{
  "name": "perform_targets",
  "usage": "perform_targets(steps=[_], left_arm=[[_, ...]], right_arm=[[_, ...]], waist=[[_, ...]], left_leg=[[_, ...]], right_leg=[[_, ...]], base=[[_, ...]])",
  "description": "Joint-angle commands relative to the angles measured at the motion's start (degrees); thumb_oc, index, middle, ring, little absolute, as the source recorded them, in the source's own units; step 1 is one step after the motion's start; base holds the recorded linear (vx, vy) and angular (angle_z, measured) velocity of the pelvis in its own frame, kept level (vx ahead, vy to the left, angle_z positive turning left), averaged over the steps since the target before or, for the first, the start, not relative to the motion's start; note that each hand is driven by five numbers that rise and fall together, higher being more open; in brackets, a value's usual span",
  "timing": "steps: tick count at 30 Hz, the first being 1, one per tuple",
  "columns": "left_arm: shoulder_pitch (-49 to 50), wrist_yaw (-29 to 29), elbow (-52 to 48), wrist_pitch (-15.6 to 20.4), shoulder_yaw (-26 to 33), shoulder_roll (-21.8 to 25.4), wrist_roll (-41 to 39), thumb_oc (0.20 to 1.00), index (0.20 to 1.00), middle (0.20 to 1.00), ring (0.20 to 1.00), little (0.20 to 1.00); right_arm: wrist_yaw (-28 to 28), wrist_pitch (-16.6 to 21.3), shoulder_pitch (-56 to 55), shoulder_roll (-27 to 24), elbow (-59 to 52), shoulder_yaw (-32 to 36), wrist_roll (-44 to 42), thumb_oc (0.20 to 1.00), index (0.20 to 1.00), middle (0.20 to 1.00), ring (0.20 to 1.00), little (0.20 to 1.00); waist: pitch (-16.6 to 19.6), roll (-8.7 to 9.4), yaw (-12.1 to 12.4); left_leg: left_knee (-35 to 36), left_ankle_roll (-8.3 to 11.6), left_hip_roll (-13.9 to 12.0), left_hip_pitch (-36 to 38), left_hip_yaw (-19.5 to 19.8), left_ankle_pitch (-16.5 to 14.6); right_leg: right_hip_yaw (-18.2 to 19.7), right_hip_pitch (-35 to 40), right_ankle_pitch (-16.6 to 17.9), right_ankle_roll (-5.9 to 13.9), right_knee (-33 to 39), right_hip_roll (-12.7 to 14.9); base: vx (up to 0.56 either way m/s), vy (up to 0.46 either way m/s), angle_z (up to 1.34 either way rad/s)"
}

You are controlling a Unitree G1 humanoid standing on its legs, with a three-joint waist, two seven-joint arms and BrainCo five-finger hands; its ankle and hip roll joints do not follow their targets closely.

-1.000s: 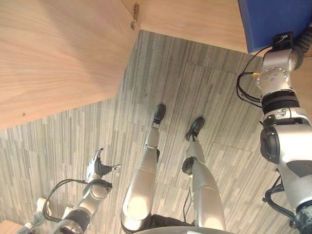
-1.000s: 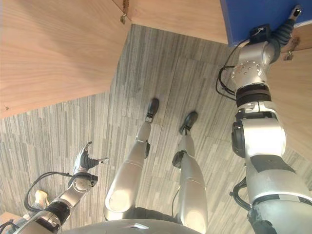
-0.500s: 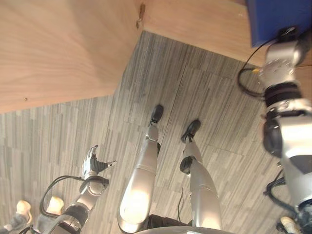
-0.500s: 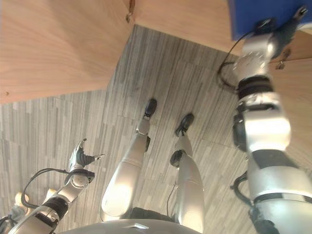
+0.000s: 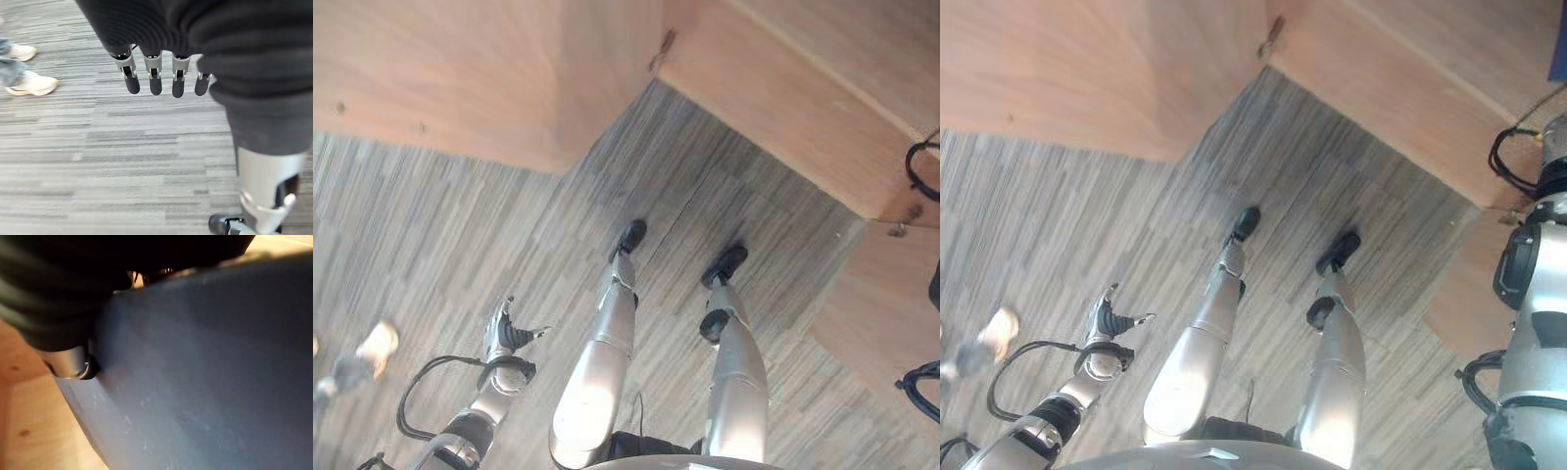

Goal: Put the empty folder in the office cabinet

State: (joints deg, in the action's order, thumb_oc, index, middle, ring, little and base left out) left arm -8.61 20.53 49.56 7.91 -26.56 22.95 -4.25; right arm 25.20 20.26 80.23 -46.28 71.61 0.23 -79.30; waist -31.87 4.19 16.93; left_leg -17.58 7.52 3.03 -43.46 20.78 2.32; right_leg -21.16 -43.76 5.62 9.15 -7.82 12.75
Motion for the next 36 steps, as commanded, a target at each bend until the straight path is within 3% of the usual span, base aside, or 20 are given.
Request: perform_targets(steps=[1,3,4,5,8,17,21,22,27,28,30,36], left_arm=[[3.7,0.8,0.5,0.6,-1.0,2.8,-0.5,1.000,1.000,1.000,1.000,1.000],[3.7,0.8,0.5,0.6,-1.0,2.8,-0.5,1.000,1.000,1.000,1.000,1.000],[4.7,0.9,0.6,0.7,-1.5,3.0,-0.5,1.000,1.000,1.000,1.000,1.000],[5.0,1.2,1.1,0.7,-1.4,1.7,-0.9,1.000,1.000,1.000,1.000,1.000],[4.5,1.9,1.5,0.9,-1.3,1.0,-0.8,1.000,1.000,1.000,1.000,1.000],[3.4,4.4,1.8,1.8,-1.6,-0.4,-0.9,1.000,1.000,1.000,1.000,1.000],[3.3,5.2,2.0,2.2,-1.6,-1.3,-1.2,1.000,1.000,1.000,1.000,1.000],[-9.7,5.5,7.7,0.0,-2.9,-0.7,-0.8,1.000,1.000,1.000,1.000,1.000],[-10.1,4.7,6.6,0.3,-4.0,-1.2,-1.3,1.000,1.000,1.000,1.000,1.000],[-10.1,4.1,7.0,0.4,-3.8,-1.5,-2.0,1.000,1.000,1.000,1.000,1.000],[-9.7,3.6,7.5,0.6,-3.5,-1.3,-2.1,1.000,1.000,1.000,1.000,1.000],[-8.5,3.1,7.3,0.9,-2.6,-1.5,-2.1,1.000,1.000,1.000,1.000,1.000]], right_arm=[[0.7,2.6,-1.5,-6.2,-1.5,-3.7,2.1,0.200,0.200,0.200,0.200,0.200],[0.7,2.6,-1.5,-6.2,-1.5,-3.7,2.1,0.200,0.200,0.200,0.200,0.200],[1.0,2.2,0.3,-7.6,-1.1,-5.3,3.3,0.200,0.200,0.200,0.200,0.200],[1.6,1.6,3.3,-8.3,0.2,-7.6,3.9,0.200,0.200,0.200,0.200,0.200],[2.4,1.7,6.0,-8.7,1.2,-9.5,4.3,0.200,0.200,0.200,0.200,0.200],[7.6,2.6,12.3,-9.0,4.0,-11.0,5.2,0.200,0.200,0.200,0.200,0.200],[9.7,2.5,15.4,-8.1,5.4,-12.7,5.6,0.200,0.200,0.200,0.200,0.200],[9.8,3.9,16.4,-0.4,3.1,-12.7,5.2,0.200,0.200,0.200,0.200,0.200],[13.4,3.0,19.8,1.2,3.7,-11.6,6.0,0.200,0.200,0.200,0.200,0.200],[13.1,0.2,22.1,1.1,5.1,-13.7,5.7,0.200,0.200,0.200,0.200,0.200],[11.5,-2.0,24.4,0.5,6.6,-16.5,5.3,0.200,0.200,0.200,0.200,0.200],[9.0,-4.3,27.4,0.4,7.6,-20.9,6.3,0.200,0.200,0.200,0.200,0.200]], waist=[[2.1,0.07,-0.7],[2.1,0.11,-0.8],[2.1,0.06,-0.9],[2.1,-0.58,-1.4],[2.1,-1.61,-1.8],[2.1,-4.53,-2.6],[3.0,-5.46,-2.7],[3.5,-5.12,-5.3],[4.0,-5.85,-5.3],[4.9,-6.31,-5.3],[4.7,-6.73,-5.0],[5.6,-7.62,-4.5]], left_leg=[[-2.0,-1.27,-2.6,8.5,-4.1,-14.1],[-2.0,-1.24,-2.5,8.3,-4.1,-13.9],[3.3,-0.91,-4.8,9.0,-4.4,-12.4],[10.4,-0.46,-6.5,10.2,-5.2,-8.3],[15.3,-0.43,-8.1,11.8,-5.8,-6.7],[22.6,0.21,-8.0,12.6,-6.3,-2.3],[22.6,0.73,-8.0,11.7,-6.2,-2.7],[22.6,1.26,-8.0,11.3,-7.2,-2.1],[22.6,1.35,-7.3,10.2,-6.8,-1.9],[22.6,1.39,-7.5,10.0,-6.7,-2.7],[22.6,1.56,-7.1,9.3,-6.4,-1.7],[22.6,1.71,-7.4,8.6,-6.2,-2.4]], right_leg=[[1.3,5.1,7.6,3.95,8.6,2.8],[1.2,4.9,7.8,3.82,8.6,3.0],[0.4,3.9,7.1,4.02,8.8,1.8],[0.3,1.2,7.6,2.93,8.5,1.0],[1.4,0.4,6.4,3.26,8.6,-0.2],[2.1,-1.2,6.2,2.59,9.5,-1.3],[2.9,-1.3,4.9,2.76,9.8,-1.9],[3.3,-2.3,5.4,2.32,9.4,-2.0],[3.9,-3.0,5.1,2.44,9.2,-1.6],[4.8,-2.7,3.5,2.86,9.2,-1.7],[4.6,-3.8,4.3,2.32,8.0,-0.7],[5.9,-4.9,1.6,2.33,5.9,-0.6]], base=[[-0.05,-0.010,-0.41],[0.05,-0.056,-0.17],[0.09,-0.166,-0.14],[0.05,-0.175,-0.12],[0.04,-0.026,-0.09],[0.01,0.004,-0.17],[0.04,0.005,0.05],[-0.04,0.104,0.08],[0.03,0.009,0.01],[0.05,-0.014,-0.05],[0.04,0.006,-0.05],[0.03,-0.008,-0.02]])
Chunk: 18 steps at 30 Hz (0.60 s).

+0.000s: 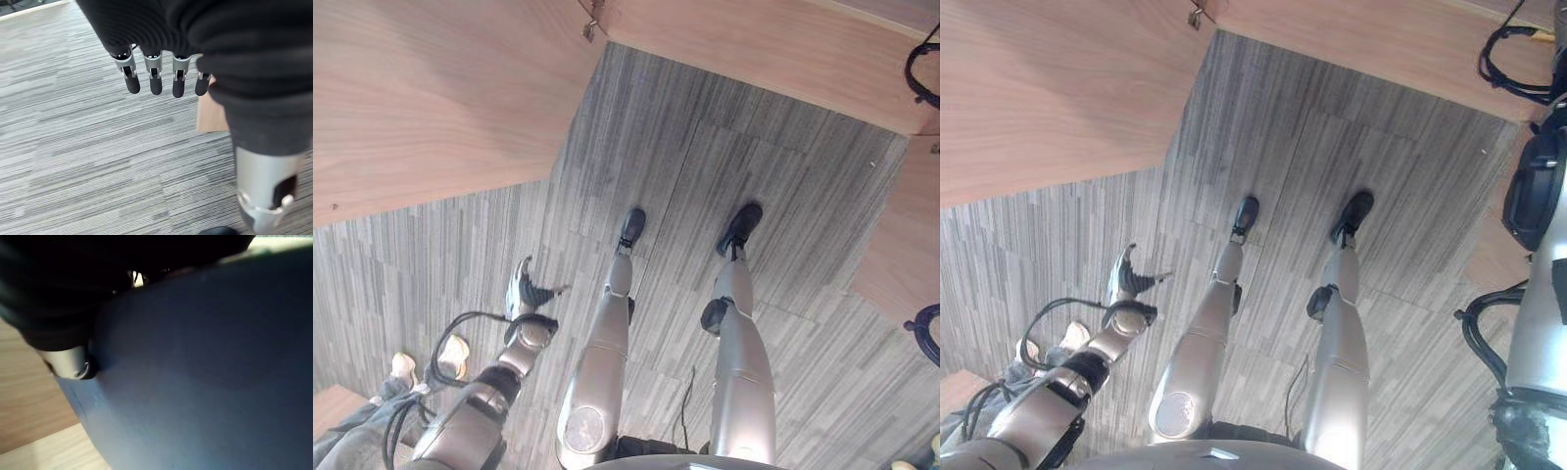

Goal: Put the empty folder in the office cabinet

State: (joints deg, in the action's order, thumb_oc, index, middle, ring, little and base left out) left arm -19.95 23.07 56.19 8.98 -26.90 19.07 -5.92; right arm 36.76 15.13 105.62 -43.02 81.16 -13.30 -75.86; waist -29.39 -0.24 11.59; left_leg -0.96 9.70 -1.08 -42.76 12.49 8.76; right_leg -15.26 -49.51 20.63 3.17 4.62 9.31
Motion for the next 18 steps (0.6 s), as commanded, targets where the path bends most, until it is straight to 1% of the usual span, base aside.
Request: perform_targets(steps=[1,7,9,10,15,18], left_arm=[[3.5,0.7,0.4,-0.2,-2.0,2.5,-0.5,1.000,1.000,1.000,1.000,1.000],[3.2,0.9,-0.6,-0.3,-2.4,2.5,-0.7,1.000,1.000,1.000,1.000,1.000],[3.3,1.1,-1.4,0.0,-2.3,3.0,-1.0,1.000,1.000,1.000,1.000,1.000],[3.8,1.0,-1.7,0.1,-2.1,3.1,-1.2,1.000,1.000,1.000,1.000,1.000],[3.5,1.2,-1.2,-0.1,-1.9,3.2,-1.2,1.000,1.000,1.000,1.000,1.000],[2.9,1.4,-0.3,-0.2,-1.9,3.0,-1.4,1.000,1.000,1.000,1.000,1.000]], right_arm=[[-2.3,0.7,2.8,-2.6,-1.9,-8.3,3.7,0.200,0.200,0.200,0.200,0.200],[-1.1,0.8,3.6,-2.3,-1.2,-8.3,4.1,0.200,0.200,0.200,0.200,0.200],[-0.4,0.9,4.6,-2.6,-1.4,-8.8,4.2,0.200,0.200,0.200,0.200,0.200],[-0.4,0.6,5.3,-2.8,-1.9,-9.6,4.6,0.200,0.200,0.200,0.200,0.200],[-0.6,0.0,6.4,-3.0,-2.5,-10.6,4.8,0.200,0.200,0.200,0.200,0.200],[-0.8,0.6,6.7,-2.3,-3.8,-10.6,4.5,0.200,0.200,0.200,0.200,0.200]], waist=[[3.3,-3.44,1.2],[3.6,-3.77,1.6],[3.8,-4.31,1.9],[4.1,-4.72,2.1],[4.4,-4.89,2.1],[4.6,-4.93,2.1]], left_leg=[[6.0,-0.37,-3.3,7.6,2.2,-8.9],[6.0,-0.18,-3.4,7.4,2.7,-8.8],[6.0,0.04,-3.6,7.3,3.0,-8.9],[6.0,0.18,-3.8,7.2,3.1,-8.9],[6.0,0.24,-4.1,6.9,3.2,-9.0],[6.0,0.34,-4.7,7.2,3.3,-9.1]], right_leg=[[0.0,0.4,-14.0,8.10,-7.3,2.9],[0.0,0.1,-14.7,7.92,-8.0,2.9],[0.1,-0.7,-15.4,7.90,-9.1,3.2],[0.5,-1.7,-16.1,7.79,-10.6,3.5],[1.4,-4.6,-17.7,7.48,-14.5,4.2],[2.4,-6.9,-19.2,7.26,-18.1,4.8]], base=[[0.00,0.000,0.00],[0.00,-0.004,0.02],[0.00,0.000,0.00],[0.00,0.000,0.00],[0.01,-0.003,0.00],[0.06,-0.013,0.01]])
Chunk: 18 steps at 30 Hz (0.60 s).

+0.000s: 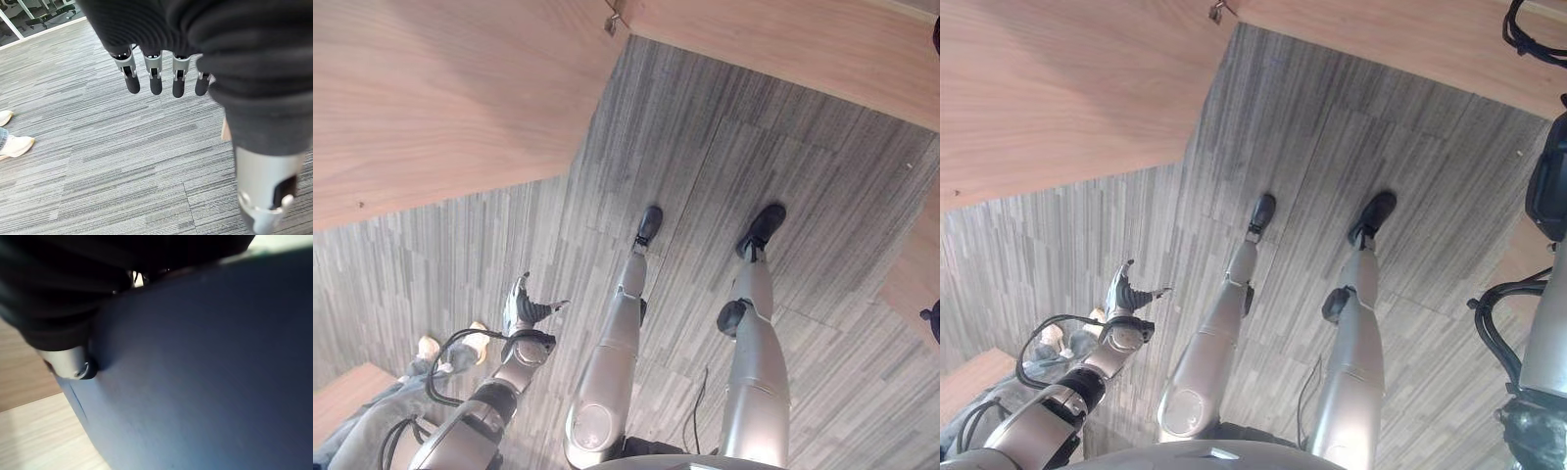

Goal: Put the empty folder in the office cabinet

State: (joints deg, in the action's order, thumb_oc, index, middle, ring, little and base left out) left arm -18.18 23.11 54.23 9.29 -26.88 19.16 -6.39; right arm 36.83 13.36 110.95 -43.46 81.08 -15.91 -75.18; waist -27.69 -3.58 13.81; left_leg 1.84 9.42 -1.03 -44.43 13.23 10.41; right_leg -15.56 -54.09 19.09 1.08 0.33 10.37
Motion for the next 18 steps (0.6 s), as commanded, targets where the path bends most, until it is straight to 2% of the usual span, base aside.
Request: perform_targets(steps=[1,6,13,18], left_arm=[[0.9,1.5,2.1,-0.5,-2.0,2.9,-1.0,1.000,1.000,1.000,1.000,1.000],[0.2,1.7,2.8,-0.6,-2.0,2.6,-1.2,1.000,1.000,1.000,1.000,1.000],[0.6,2.4,0.6,-0.9,-2.5,2.8,-1.3,1.000,1.000,1.000,1.000,1.000],[1.3,2.6,-0.6,-1.0,-2.2,2.9,-0.7,1.000,1.000,1.000,1.000,1.000]], right_arm=[[-0.8,2.5,1.6,-1.6,-3.9,-8.2,3.9,0.200,0.200,0.200,0.200,0.200],[-0.5,3.4,2.3,-1.1,-4.5,-8.1,3.3,0.200,0.200,0.200,0.200,0.200],[5.8,8.3,3.3,-2.1,-4.5,-4.0,1.8,0.200,0.200,0.200,0.200,0.200],[8.4,8.5,2.1,-2.3,-6.3,-2.0,3.2,0.200,0.200,0.200,0.200,0.200]], waist=[[2.9,-1.54,-0.1],[2.9,-1.77,-0.3],[3.4,-3.29,-0.4],[3.9,-4.32,-0.4]], left_leg=[[3.2,0.67,-4.9,8.9,2.5,-10.8],[3.2,0.80,-5.1,9.2,2.7,-11.1],[3.2,1.07,-4.6,9.8,2.7,-11.8],[3.2,1.10,-4.3,10.1,2.8,-11.9]], right_leg=[[3.0,-2.7,-18.2,9.27,-14.8,3.8],[3.6,-4.7,-19.8,9.25,-17.9,4.4],[4.7,-6.1,-21.3,9.49,-20.3,4.7],[5.2,-6.5,-22.0,9.57,-21.4,5.1]], base=[[0.05,0.003,0.00],[0.03,-0.004,-0.02],[0.03,0.031,0.00],[0.02,0.039,0.02]])
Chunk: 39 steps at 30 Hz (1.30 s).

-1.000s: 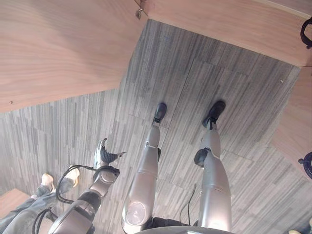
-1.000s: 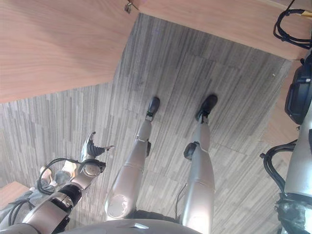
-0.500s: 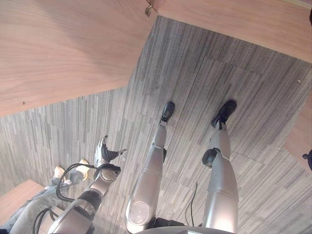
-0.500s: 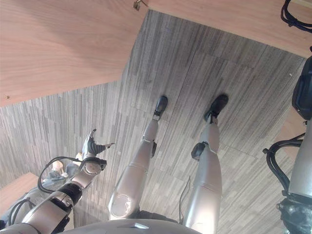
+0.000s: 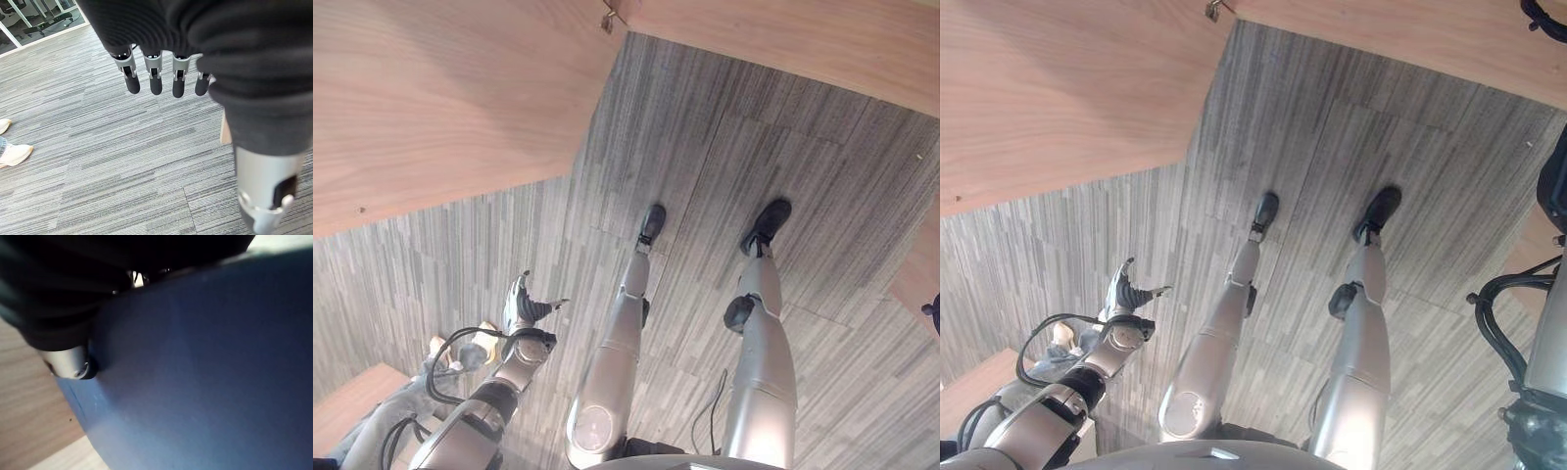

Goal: Put the empty folder in the office cabinet

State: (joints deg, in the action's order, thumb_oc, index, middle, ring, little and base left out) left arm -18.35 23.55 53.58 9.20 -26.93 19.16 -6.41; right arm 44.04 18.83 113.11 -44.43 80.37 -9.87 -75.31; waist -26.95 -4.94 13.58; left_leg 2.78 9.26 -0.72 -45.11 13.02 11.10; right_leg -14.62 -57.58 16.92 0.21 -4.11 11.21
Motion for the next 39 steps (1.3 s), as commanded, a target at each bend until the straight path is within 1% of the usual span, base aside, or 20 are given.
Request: perform_targets(steps=[1,6,9,10,15,16,17,19,20,21,22,23,29,32,37,39], left_arm=[[1.5,2.1,0.0,-0.8,-2.0,3.0,-0.4,1.000,1.000,1.000,1.000,1.000],[1.8,1.6,0.0,-0.6,-1.6,3.2,-0.4,1.000,1.000,1.000,1.000,1.000],[1.3,1.0,0.0,-0.4,-1.1,3.7,-0.7,1.000,1.000,1.000,1.000,1.000],[1.3,0.8,-0.2,-0.4,-0.9,4.0,-0.9,1.000,1.000,1.000,1.000,1.000],[2.5,0.3,-1.1,-0.2,-0.3,4.7,-1.1,1.000,1.000,1.000,1.000,1.000],[2.9,0.1,-1.4,-0.2,-0.3,4.8,-1.1,1.000,1.000,1.000,1.000,1.000],[3.2,0.0,-1.4,-0.2,-0.1,4.9,-1.2,1.000,1.000,1.000,1.000,1.000],[3.3,-0.2,-1.5,-0.4,0.0,5.0,-1.3,1.000,1.000,1.000,1.000,1.000],[2.8,-0.5,-1.4,-0.5,0.2,5.3,-1.4,1.000,1.000,1.000,1.000,1.000],[3.1,-0.7,-1.4,-0.5,0.3,5.3,-1.4,1.000,1.000,1.000,1.000,1.000],[3.1,-0.7,-1.4,-0.5,0.3,5.3,-1.4,1.000,1.000,1.000,1.000,1.000],[2.4,-0.8,-1.3,-0.9,0.0,5.1,-1.5,1.000,1.000,1.000,1.000,1.000],[1.7,-0.4,-1.7,-1.1,-0.7,5.0,-2.3,1.000,1.000,1.000,1.000,1.000],[1.5,-0.4,-1.6,-1.2,-0.4,5.0,-2.6,1.000,1.000,1.000,1.000,1.000],[0.9,-0.2,-1.3,-1.4,-0.3,5.0,-3.0,1.000,1.000,1.000,1.000,1.000],[-0.1,0.0,-1.0,-1.6,-0.5,5.1,-3.2,1.000,1.000,1.000,1.000,1.000]], right_arm=[[1.1,2.6,0.2,-0.8,-5.7,-7.9,2.9,0.200,0.200,0.200,0.200,0.200],[-1.5,1.3,1.1,0.6,-5.6,-9.1,1.7,0.200,0.200,0.200,0.200,0.200],[-6.3,-1.2,1.3,2.1,-5.4,-11.7,1.0,0.200,0.200,0.200,0.200,0.200],[-8.7,-2.5,2.0,2.5,-5.1,-13.5,0.9,0.200,0.200,0.200,0.200,0.200],[-11.5,-3.7,3.0,1.7,-4.3,-15.8,1.1,0.200,0.200,0.200,0.200,0.200],[-12.1,-4.0,3.1,1.4,-4.2,-16.0,1.1,0.222,0.222,0.222,0.222,0.222],[-12.5,-4.4,3.2,0.9,-3.8,-16.3,0.9,1.000,1.000,1.000,1.000,1.000],[-13.3,-5.1,3.3,0.6,-3.1,-16.7,0.5,1.000,1.000,1.000,1.000,1.000],[-14.9,-7.3,3.5,0.3,-1.4,-18.1,0.7,1.000,1.000,1.000,1.000,1.000],[-15.3,-8.0,3.7,0.2,-1.6,-19.4,2.5,1.000,1.000,1.000,1.000,1.000],[-15.3,-8.0,3.7,0.2,-1.6,-19.4,2.5,1.000,1.000,1.000,1.000,1.000],[-15.3,-9.5,3.6,-0.3,-0.3,-20.6,4.5,1.000,1.000,1.000,1.000,1.000],[-13.8,-8.5,4.3,-0.9,1.1,-19.3,3.2,1.000,1.000,1.000,1.000,1.000],[-13.8,-8.3,4.3,-0.4,1.3,-19.0,2.2,1.000,1.000,1.000,1.000,1.000],[-13.5,-8.7,4.0,0.4,1.4,-19.0,2.4,1.000,1.000,1.000,1.000,1.000],[-13.1,-9.5,3.8,1.1,2.7,-19.0,2.4,1.000,1.000,1.000,1.000,1.000]], waist=[[3.3,-3.15,-0.3],[3.4,-3.01,-0.4],[3.3,-2.55,-0.6],[3.2,-2.38,-0.7],[3.0,-2.34,-0.6],[3.0,-2.35,-0.7],[3.0,-2.29,-0.7],[2.9,-2.15,-0.9],[2.8,-1.81,-1.2],[2.7,-1.63,-1.3],[2.7,-1.63,-1.3],[2.4,-1.43,-1.8],[1.8,-1.59,-2.4],[1.5,-1.45,-2.6],[1.3,-1.11,-2.8],[1.2,-0.95,-3.2]], left_leg=[[2.2,1.27,-4.4,10.9,3.1,-12.7],[2.2,1.37,-4.2,11.2,2.8,-12.9],[2.2,1.45,-4.4,11.5,2.7,-13.1],[2.2,1.49,-4.6,11.5,2.6,-13.2],[2.2,1.50,-4.7,11.7,2.4,-13.3],[2.2,1.51,-4.7,11.8,2.4,-13.3],[2.2,1.49,-4.8,11.8,2.4,-13.3],[2.2,1.51,-4.9,11.9,2.4,-13.3],[2.2,1.55,-5.1,11.9,2.2,-13.3],[2.2,1.57,-5.1,12.0,2.2,-13.3],[2.2,1.57,-5.1,12.0,2.2,-13.3],[2.2,1.50,-5.4,12.0,2.1,-13.4],[2.2,1.48,-5.4,12.1,2.0,-13.3],[2.2,1.57,-5.4,12.1,2.0,-13.4],[2.2,1.65,-5.5,12.1,1.8,-13.5],[2.2,1.69,-5.5,12.2,1.7,-13.5]], right_leg=[[4.6,-3.1,-19.8,10.47,-17.3,4.2],[5.2,-3.2,-19.7,10.60,-17.7,4.4],[5.4,-3.2,-19.6,10.61,-17.9,4.4],[5.6,-3.3,-19.6,10.62,-18.0,4.4],[5.9,-3.5,-19.7,10.66,-18.5,4.2],[6.0,-3.5,-19.8,10.63,-18.6,4.2],[5.9,-3.6,-19.8,10.62,-18.9,4.2],[6.0,-3.6,-19.9,10.63,-19.0,4.2],[6.0,-3.7,-19.9,10.59,-19.3,4.1],[5.9,-3.7,-19.9,10.60,-19.3,4.1],[5.9,-3.7,-19.9,10.60,-19.3,4.1],[5.9,-4.0,-20.0,10.58,-19.7,4.0],[5.9,-3.6,-19.9,10.49,-19.4,3.8],[5.9,-3.4,-19.8,10.43,-19.1,3.7],[6.0,-3.2,-19.6,10.34,-18.7,3.5],[5.9,-3.0,-19.4,10.26,-18.6,3.3]], base=[[0.02,0.026,0.03],[0.00,0.008,0.00],[0.00,0.000,0.00],[0.00,0.000,0.00],[0.00,0.000,0.00],[0.00,0.000,0.00],[0.00,0.000,0.00],[0.00,0.000,0.00],[0.00,0.000,0.00],[0.00,0.000,0.00],[0.00,0.000,0.00],[0.00,0.000,0.00],[0.00,0.000,0.00],[0.00,0.000,0.00],[0.00,0.000,0.00],[0.00,0.000,0.00]])
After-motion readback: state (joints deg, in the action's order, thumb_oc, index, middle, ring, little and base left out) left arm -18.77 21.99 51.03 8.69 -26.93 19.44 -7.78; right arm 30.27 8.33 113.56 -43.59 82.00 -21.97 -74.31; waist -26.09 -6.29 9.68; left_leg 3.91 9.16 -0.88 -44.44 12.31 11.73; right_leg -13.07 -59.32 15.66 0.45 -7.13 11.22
